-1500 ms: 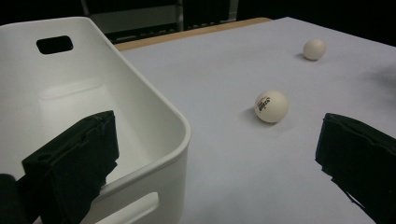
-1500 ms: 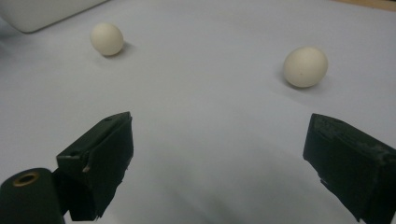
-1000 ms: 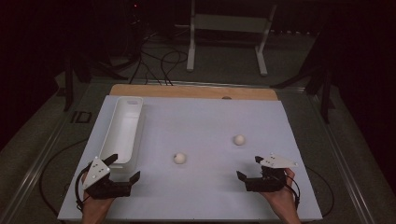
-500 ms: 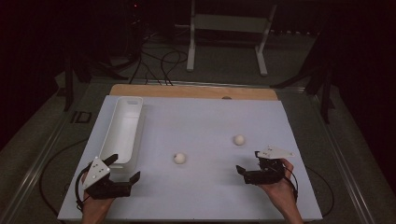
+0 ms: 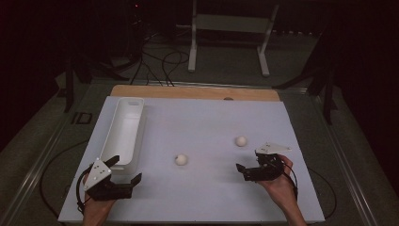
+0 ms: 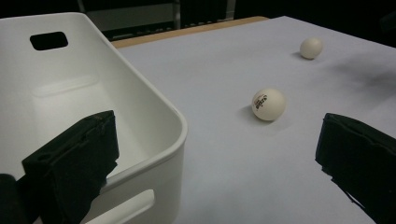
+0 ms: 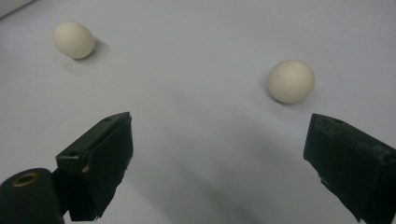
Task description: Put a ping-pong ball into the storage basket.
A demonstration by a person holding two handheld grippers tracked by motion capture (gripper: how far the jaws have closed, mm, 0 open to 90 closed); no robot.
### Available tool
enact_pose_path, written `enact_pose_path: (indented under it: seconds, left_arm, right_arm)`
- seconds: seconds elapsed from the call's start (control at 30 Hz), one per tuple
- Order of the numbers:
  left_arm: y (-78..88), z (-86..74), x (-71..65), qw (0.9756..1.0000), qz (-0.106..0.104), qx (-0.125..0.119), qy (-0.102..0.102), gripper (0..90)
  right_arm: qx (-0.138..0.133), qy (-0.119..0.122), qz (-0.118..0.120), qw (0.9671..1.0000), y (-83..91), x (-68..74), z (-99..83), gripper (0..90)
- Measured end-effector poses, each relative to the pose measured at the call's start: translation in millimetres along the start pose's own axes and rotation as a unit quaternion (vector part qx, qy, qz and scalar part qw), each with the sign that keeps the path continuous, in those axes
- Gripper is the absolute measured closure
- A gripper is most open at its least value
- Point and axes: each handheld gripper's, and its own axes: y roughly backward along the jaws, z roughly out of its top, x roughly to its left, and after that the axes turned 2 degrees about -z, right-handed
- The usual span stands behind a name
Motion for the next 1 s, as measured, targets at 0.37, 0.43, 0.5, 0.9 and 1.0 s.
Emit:
enact_pose_path:
  seconds: [0.37,0.43,0.5,0.9,1.0]
  left_arm:
    - [-0.2,-0.1,-0.1,1.0,0.0,0.0,0.0,0.0]
    - [-0.2,-0.1,-0.1,1.0,0.0,0.0,-0.001,0.0]
    - [-0.1,-0.1,0.2,1.0,0.0,0.001,-0.001,0.0]
    - [-0.1,-0.1,0.0,1.0,-0.001,0.001,-0.001,0.0]
    - [-0.1,-0.1,0.1,1.0,-0.001,0.001,-0.001,0.0]
  right_arm:
    - [0.015,-0.002,-0.006,0.9999,-5.7,-5.7,11.6,7.6]
    - [0.016,0.0,-0.006,0.9999,-6.3,-6.6,12.5,7.6]
    - [0.018,-0.001,-0.005,0.9998,-7.0,-7.2,13.5,7.6]
    - [0.048,0.006,-0.014,0.9987,-14.8,-12.4,28.1,7.4]
    - [0.056,0.007,-0.015,0.9983,-16.8,-13.9,32.5,7.4]
